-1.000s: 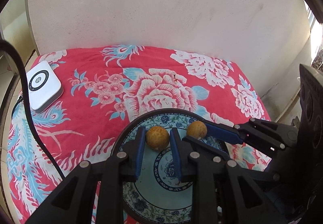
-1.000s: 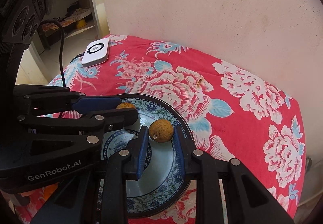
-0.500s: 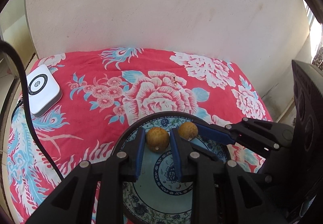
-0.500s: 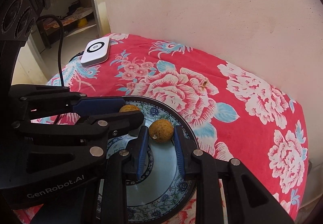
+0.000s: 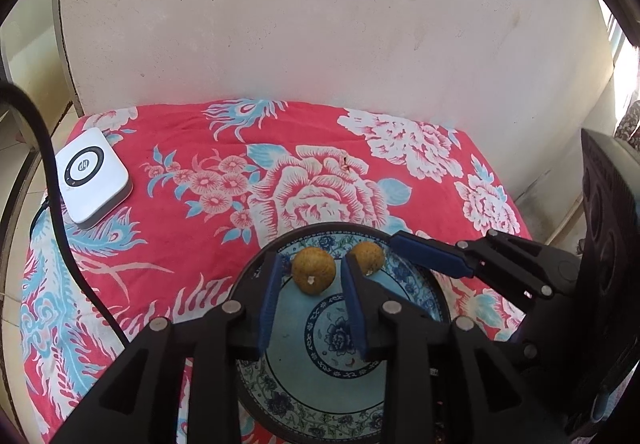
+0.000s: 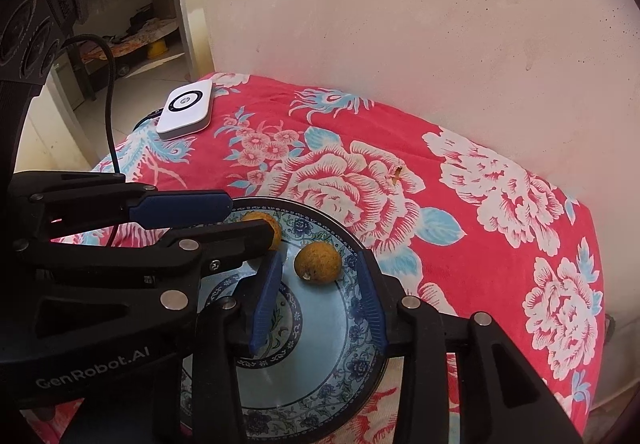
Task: Organize fruits
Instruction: 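Withdraw both tools from the plate back toward the remaining fruits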
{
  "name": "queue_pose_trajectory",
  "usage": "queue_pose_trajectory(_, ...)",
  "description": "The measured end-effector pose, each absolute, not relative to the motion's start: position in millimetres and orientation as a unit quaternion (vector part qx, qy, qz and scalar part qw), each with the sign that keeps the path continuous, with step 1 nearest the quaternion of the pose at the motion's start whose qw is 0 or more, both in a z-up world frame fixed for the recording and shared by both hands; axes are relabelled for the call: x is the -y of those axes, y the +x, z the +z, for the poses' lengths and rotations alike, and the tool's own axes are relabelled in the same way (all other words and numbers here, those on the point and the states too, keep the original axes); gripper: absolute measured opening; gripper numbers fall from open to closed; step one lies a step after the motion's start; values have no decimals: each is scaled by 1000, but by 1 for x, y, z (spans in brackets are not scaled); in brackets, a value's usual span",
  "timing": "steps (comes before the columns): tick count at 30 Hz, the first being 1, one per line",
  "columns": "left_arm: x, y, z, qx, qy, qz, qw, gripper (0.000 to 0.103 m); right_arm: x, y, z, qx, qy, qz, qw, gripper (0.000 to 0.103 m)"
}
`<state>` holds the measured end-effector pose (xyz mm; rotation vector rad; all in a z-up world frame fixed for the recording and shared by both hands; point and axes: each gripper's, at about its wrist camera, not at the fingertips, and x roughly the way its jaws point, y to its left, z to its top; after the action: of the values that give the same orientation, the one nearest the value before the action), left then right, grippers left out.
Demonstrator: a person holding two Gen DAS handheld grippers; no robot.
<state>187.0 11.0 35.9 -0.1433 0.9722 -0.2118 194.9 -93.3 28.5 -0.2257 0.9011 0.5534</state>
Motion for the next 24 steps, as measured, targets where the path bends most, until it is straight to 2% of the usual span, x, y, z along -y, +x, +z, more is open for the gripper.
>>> queue_pose_trajectory(24,-9,108,79,-459,-38,-86,884,35,121,109,77,-397,-85,265,875,41)
